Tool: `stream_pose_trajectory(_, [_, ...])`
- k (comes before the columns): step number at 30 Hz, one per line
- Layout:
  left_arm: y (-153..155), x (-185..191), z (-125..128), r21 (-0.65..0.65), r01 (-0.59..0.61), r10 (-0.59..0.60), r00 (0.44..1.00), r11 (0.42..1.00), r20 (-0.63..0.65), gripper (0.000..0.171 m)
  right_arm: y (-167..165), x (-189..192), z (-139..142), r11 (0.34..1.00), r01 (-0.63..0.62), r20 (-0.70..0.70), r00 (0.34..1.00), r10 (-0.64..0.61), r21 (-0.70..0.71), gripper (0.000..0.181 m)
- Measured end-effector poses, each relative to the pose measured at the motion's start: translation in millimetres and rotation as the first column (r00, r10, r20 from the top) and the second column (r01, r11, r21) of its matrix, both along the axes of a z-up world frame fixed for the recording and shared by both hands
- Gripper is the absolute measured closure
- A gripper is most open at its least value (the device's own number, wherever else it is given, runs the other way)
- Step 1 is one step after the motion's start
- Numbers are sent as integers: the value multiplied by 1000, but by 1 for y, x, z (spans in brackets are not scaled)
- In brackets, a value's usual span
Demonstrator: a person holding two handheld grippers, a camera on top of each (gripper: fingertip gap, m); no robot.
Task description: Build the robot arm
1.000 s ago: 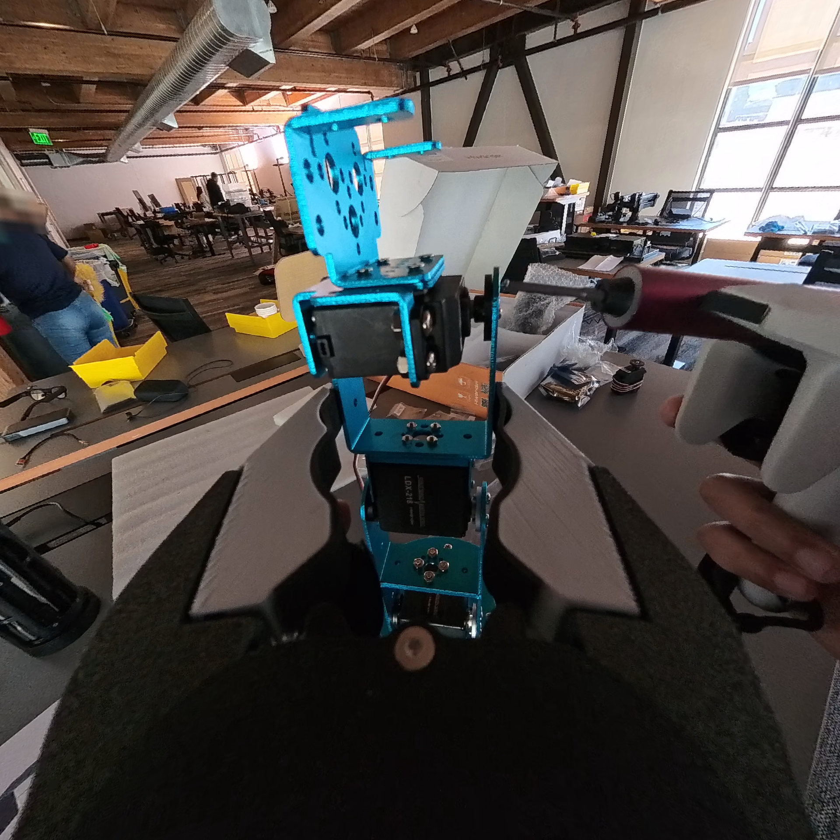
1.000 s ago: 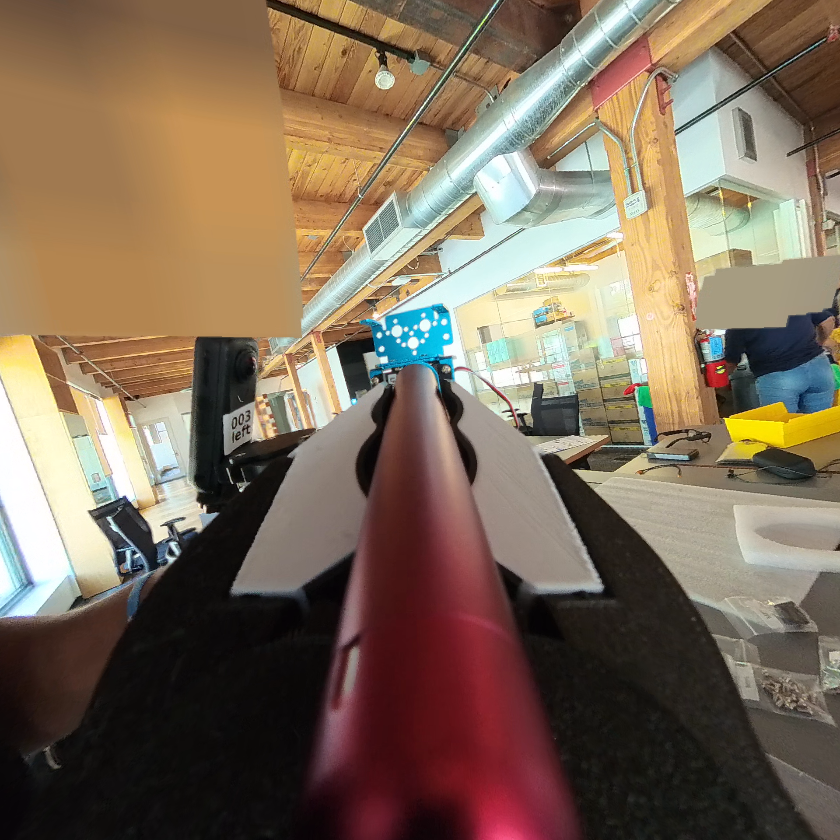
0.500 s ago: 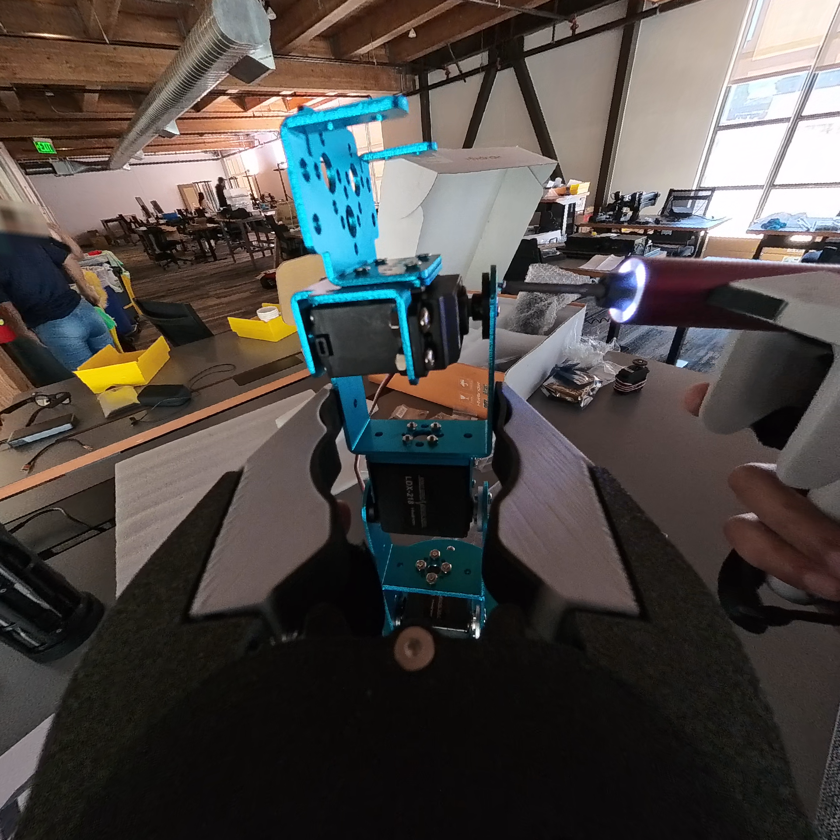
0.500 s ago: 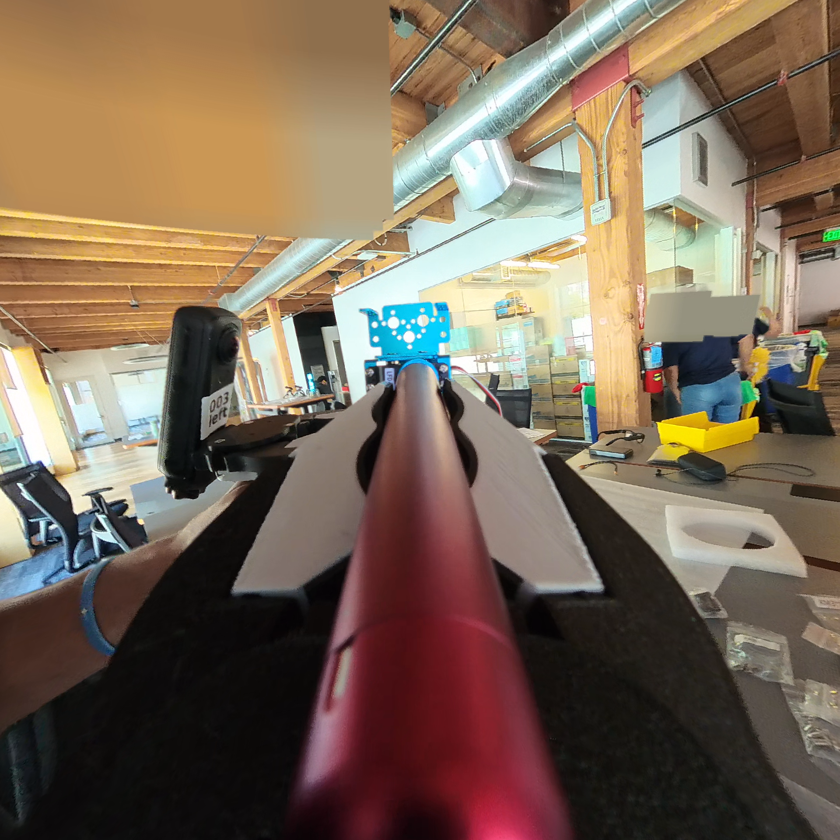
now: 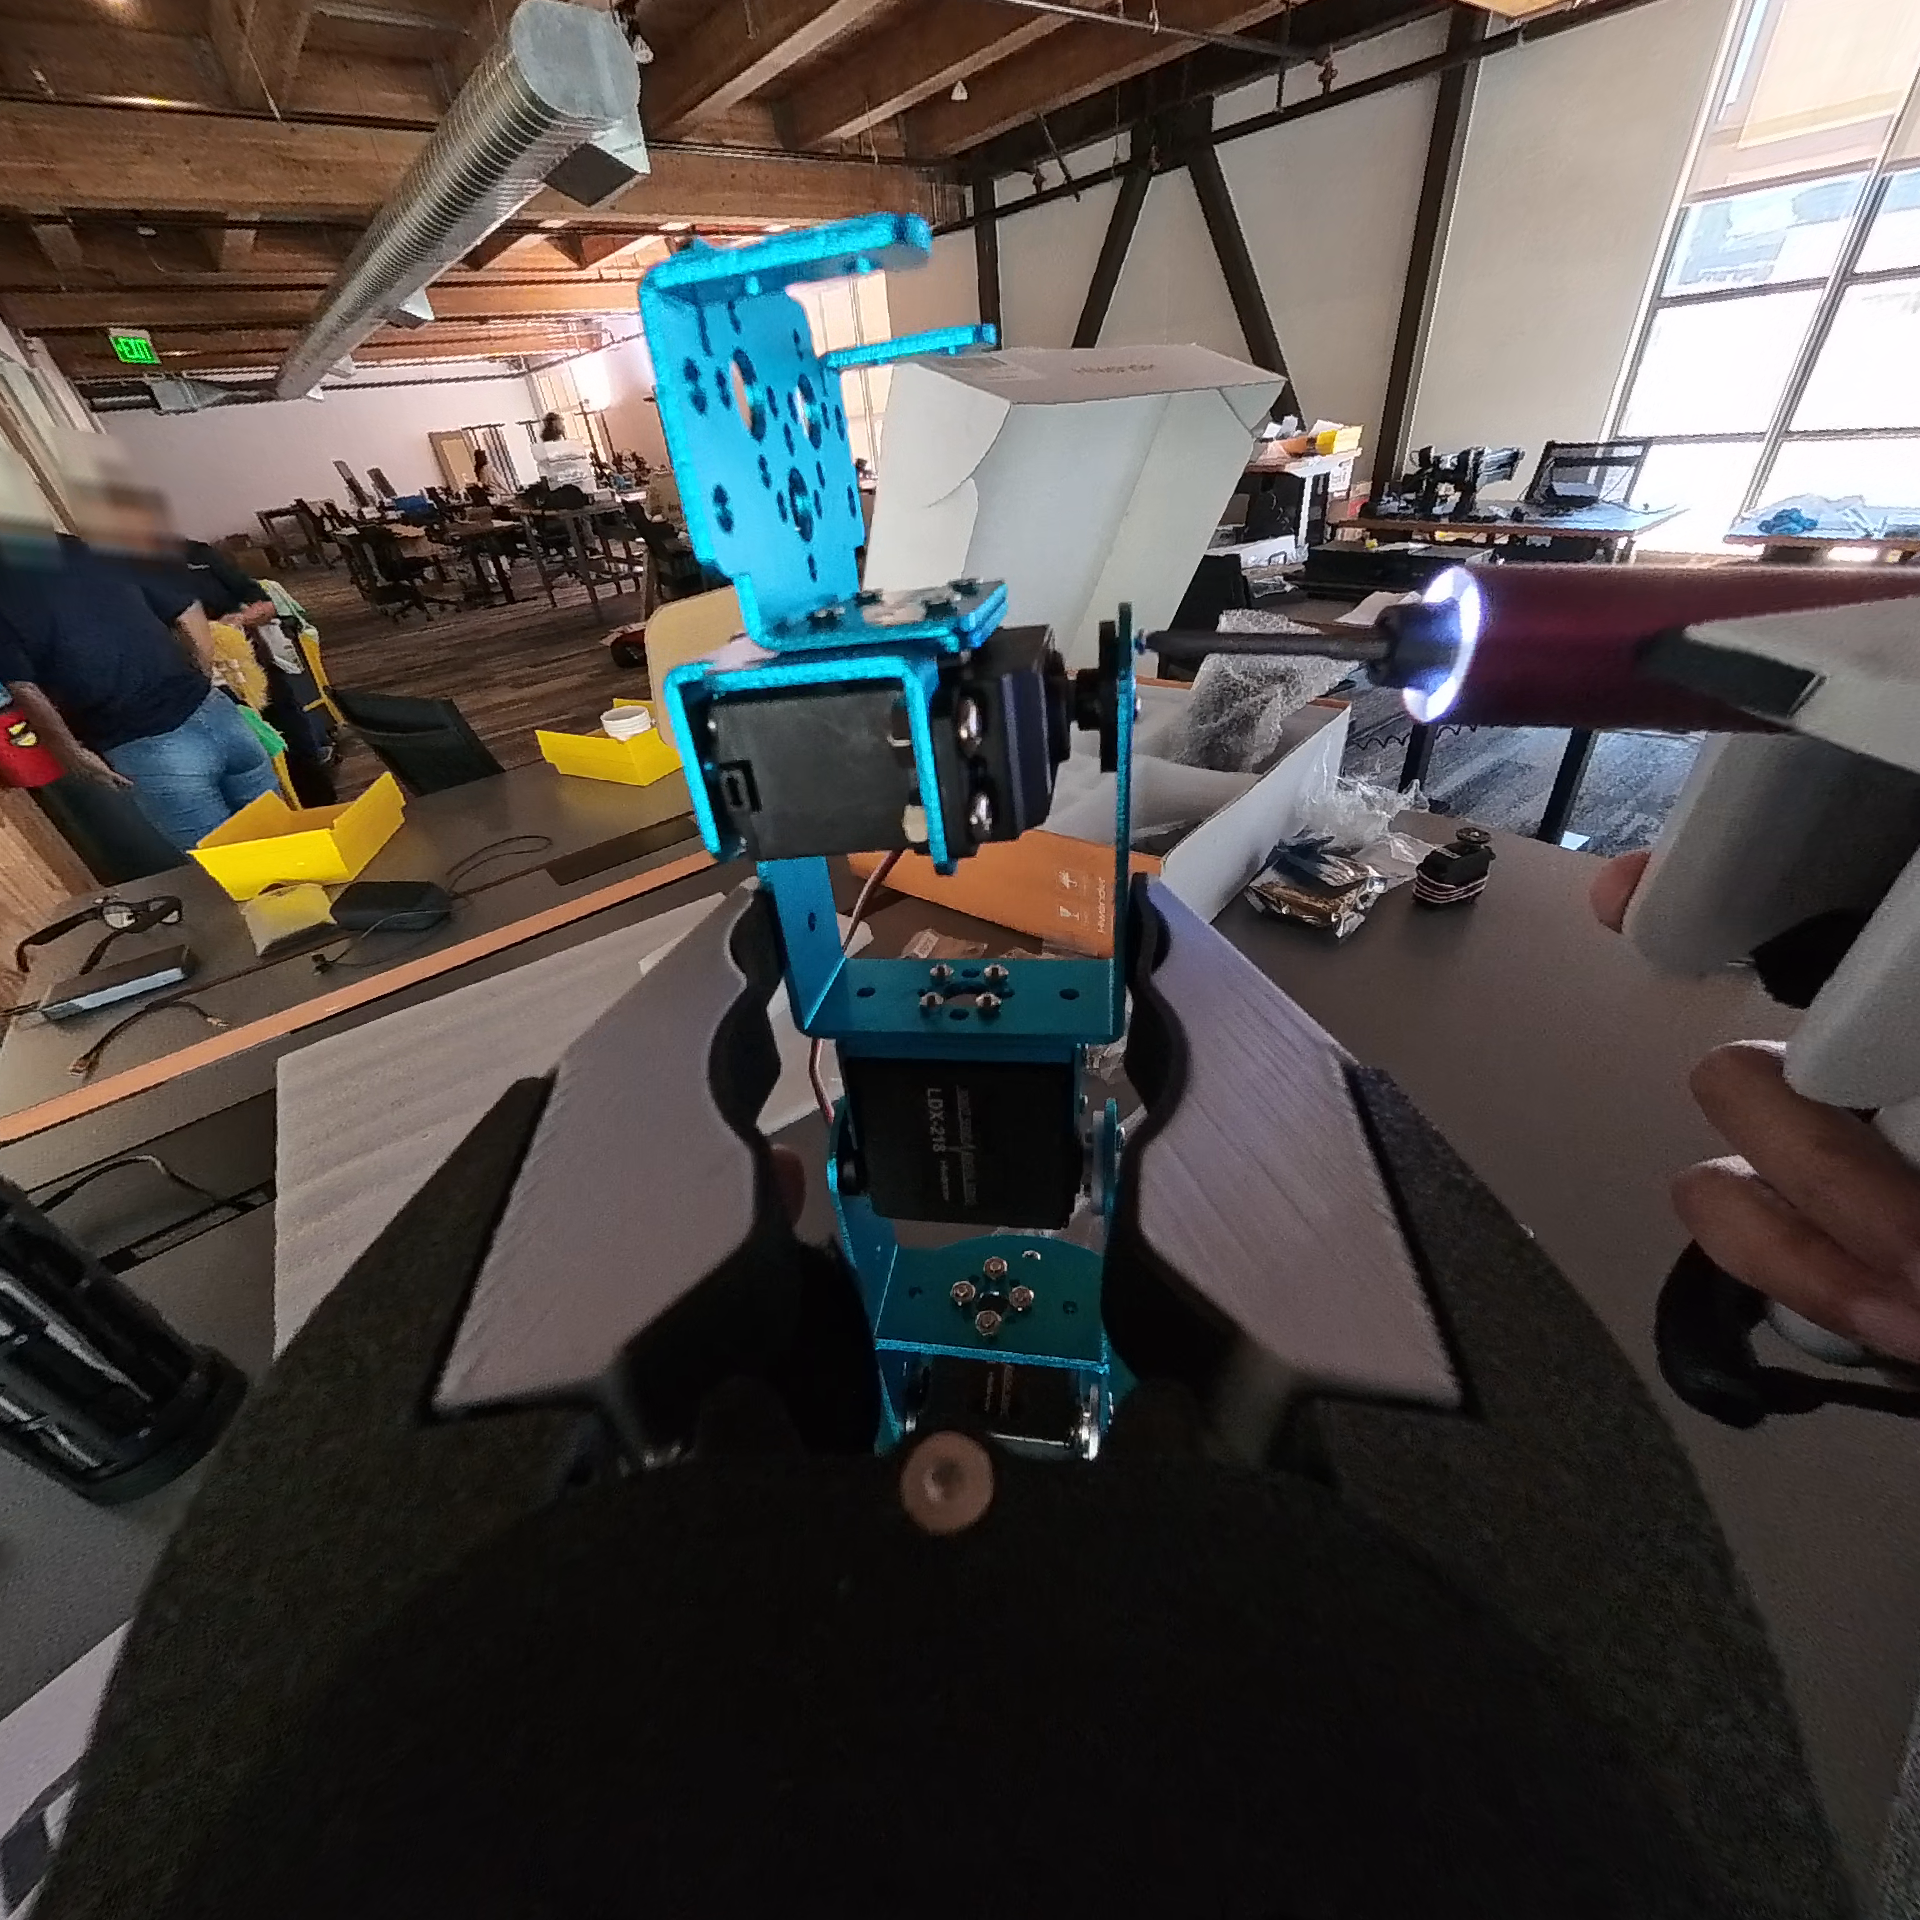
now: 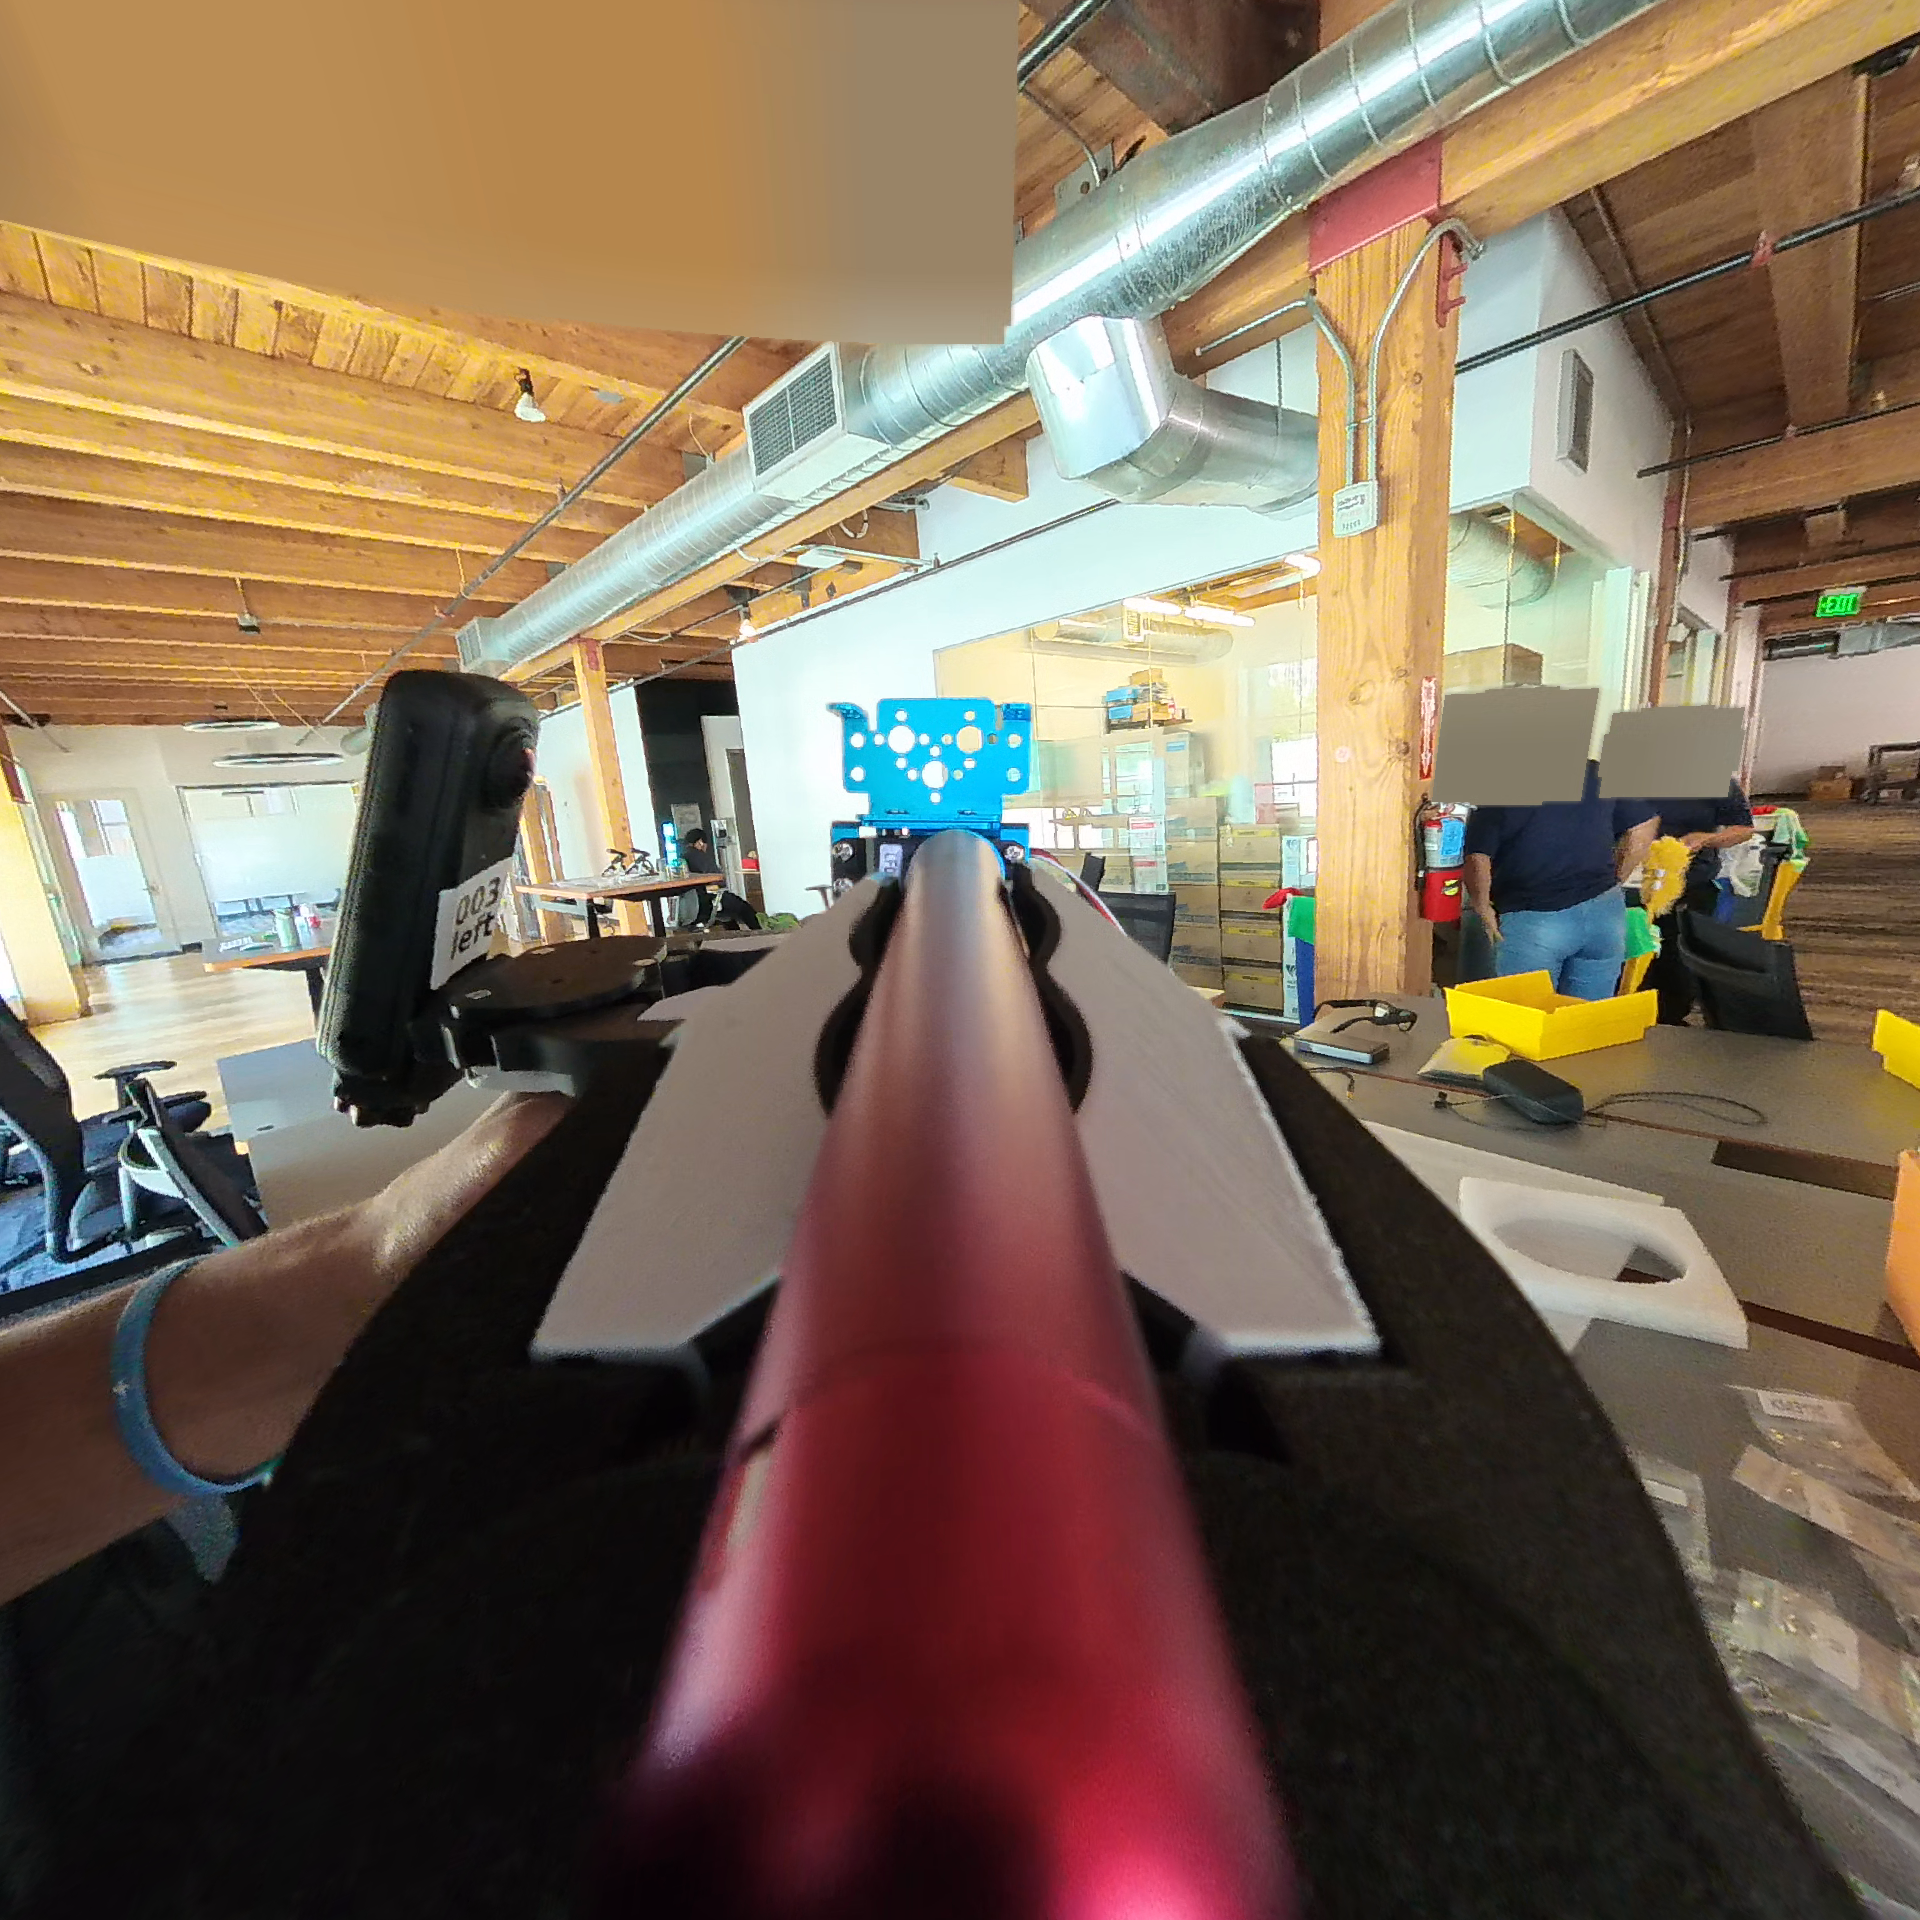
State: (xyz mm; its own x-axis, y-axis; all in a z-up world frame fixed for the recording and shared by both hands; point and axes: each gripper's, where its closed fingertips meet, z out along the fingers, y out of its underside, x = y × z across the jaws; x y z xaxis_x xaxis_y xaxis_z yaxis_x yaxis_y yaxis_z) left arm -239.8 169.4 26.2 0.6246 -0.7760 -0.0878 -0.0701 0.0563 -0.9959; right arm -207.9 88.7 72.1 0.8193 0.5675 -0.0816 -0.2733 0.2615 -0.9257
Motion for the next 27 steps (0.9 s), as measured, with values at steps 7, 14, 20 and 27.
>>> stream_pose_trajectory(7, [0, 0, 0, 1, 2, -2, 1000, 1000, -4, 105, 1, 0, -1, 1000, -6, 58, 998, 5, 22, 159])
stream_pose_trajectory(14, [0, -1, 0, 2, -9, 9, 1000, 1000, 0, 105, 1, -4, 0, 997, 45, 159, 986, -55, 70, 159])
stream_pose_trajectory(20, [1, -1, 0, 10, -9, 9, 1000, 1000, -3, 105, 1, -5, 1, 995, 59, 205, 976, -74, 79, 159])
stream_pose_trajectory(27, [2, -3, 0, 16, -19, 19, 1000, 1000, 7, 106, 2, -8, 2, 998, 25, 180, 983, -34, 51, 159])
